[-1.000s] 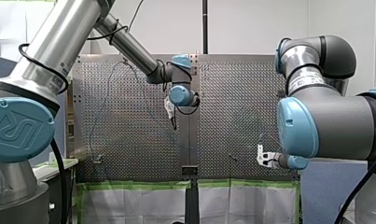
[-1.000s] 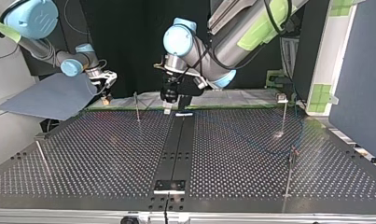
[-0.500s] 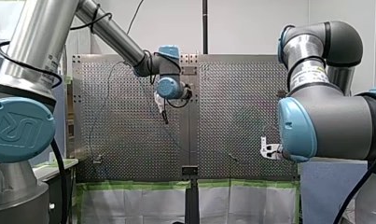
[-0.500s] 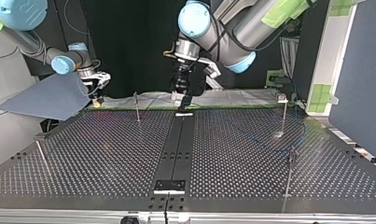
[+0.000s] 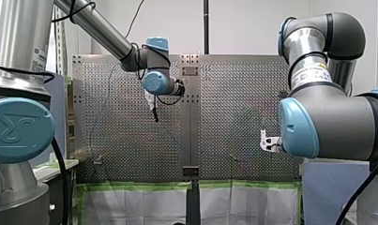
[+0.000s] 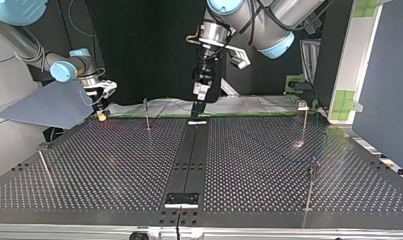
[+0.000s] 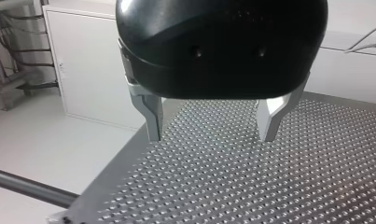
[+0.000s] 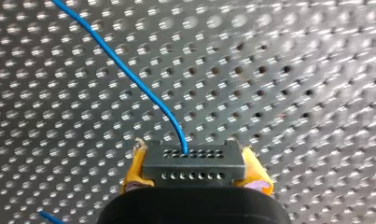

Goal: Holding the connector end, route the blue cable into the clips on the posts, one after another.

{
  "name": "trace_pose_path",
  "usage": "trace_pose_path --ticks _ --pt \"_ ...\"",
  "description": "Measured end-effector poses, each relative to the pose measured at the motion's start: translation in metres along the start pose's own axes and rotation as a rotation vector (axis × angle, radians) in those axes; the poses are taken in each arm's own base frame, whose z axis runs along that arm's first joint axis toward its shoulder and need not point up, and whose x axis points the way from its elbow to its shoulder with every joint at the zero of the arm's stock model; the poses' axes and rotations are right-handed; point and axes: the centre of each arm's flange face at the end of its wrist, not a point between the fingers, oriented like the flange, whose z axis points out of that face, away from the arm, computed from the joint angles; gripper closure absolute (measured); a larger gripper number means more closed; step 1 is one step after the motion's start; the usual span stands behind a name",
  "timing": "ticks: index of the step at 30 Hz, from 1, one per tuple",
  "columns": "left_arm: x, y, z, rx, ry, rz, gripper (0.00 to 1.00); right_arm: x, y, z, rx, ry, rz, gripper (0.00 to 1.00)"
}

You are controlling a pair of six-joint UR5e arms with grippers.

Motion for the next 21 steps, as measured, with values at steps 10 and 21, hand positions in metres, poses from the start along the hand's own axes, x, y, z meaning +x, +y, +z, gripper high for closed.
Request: trace_pose_path --ticks 10,21 --pt "0.034 0.026 -0.027 -0.042 0.018 -0.003 0.0 0.007 -0.012 0.004 0.046 0.019 -0.001 1.0" --pt "0.094 0.061 -0.066 -0.098 0.131 0.057 0.0 0.008 -0.017 0.007 0.055 0.036 -0.005 1.0"
